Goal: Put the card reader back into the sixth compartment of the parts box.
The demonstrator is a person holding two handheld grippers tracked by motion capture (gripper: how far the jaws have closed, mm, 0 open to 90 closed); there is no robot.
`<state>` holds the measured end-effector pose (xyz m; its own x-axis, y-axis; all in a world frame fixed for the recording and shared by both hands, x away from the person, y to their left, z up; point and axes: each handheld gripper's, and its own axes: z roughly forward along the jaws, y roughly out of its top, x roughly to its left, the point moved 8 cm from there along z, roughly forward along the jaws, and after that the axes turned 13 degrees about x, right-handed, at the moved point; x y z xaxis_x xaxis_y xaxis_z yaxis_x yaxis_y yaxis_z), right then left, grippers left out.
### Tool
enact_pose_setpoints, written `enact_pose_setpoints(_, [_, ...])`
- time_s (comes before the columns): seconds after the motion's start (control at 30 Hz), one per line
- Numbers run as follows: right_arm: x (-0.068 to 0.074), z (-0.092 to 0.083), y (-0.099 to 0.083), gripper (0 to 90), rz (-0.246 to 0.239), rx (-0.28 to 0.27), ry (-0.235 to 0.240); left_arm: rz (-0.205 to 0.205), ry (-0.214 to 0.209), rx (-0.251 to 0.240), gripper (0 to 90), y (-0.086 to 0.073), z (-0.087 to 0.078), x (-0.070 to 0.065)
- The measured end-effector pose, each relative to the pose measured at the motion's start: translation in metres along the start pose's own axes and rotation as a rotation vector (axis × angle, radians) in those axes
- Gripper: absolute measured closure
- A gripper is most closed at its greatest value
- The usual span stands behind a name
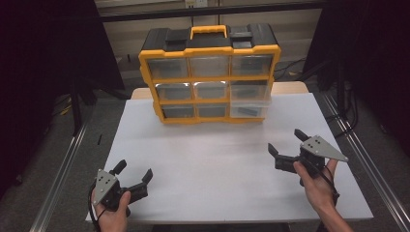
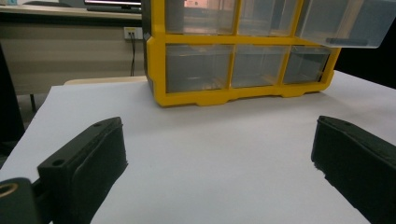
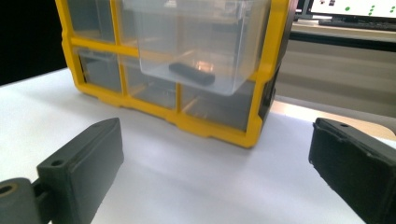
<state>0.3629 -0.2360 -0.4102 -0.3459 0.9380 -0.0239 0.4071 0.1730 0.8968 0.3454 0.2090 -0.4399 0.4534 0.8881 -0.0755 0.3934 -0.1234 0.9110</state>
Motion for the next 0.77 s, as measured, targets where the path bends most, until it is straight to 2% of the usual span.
enact_pose_setpoints(0.2, [0.001, -0.004, -0.017, 2.4, 0.008, 0.015, -0.002, -0.003, 0.01, -0.001, 3.2, 0.0, -0.001, 0.001])
enact_pose_setpoints(0.4, [-0.005, -0.008, -0.034, 2.4, 0.038, 0.018, -0.021, -0.005, 0.012, 0.0, 3.1, -0.001, 0.0, 0.001])
enact_pose_setpoints(0.53, [-0.013, -0.011, -0.045, 2.2, 0.084, 0.013, -0.039, -0.008, 0.011, 0.002, 3.1, -0.001, -0.001, 0.001])
enact_pose_setpoints(0.6, [-0.015, -0.012, -0.05, 2.1, 0.093, 0.019, -0.049, -0.01, 0.022, 0.003, 3.4, -0.002, -0.001, 0.003])
enact_pose_setpoints(0.7, [-0.016, -0.012, -0.052, 2.2, 0.104, 0.026, -0.047, -0.036, 0.031, 0.014, 3.4, -0.004, 0.001, 0.008])
enact_pose_setpoints(0.77, [-0.015, -0.012, -0.052, 2.0, 0.107, 0.024, -0.039, -0.033, 0.042, 0.018, 3.5, -0.003, 0.002, 0.01])
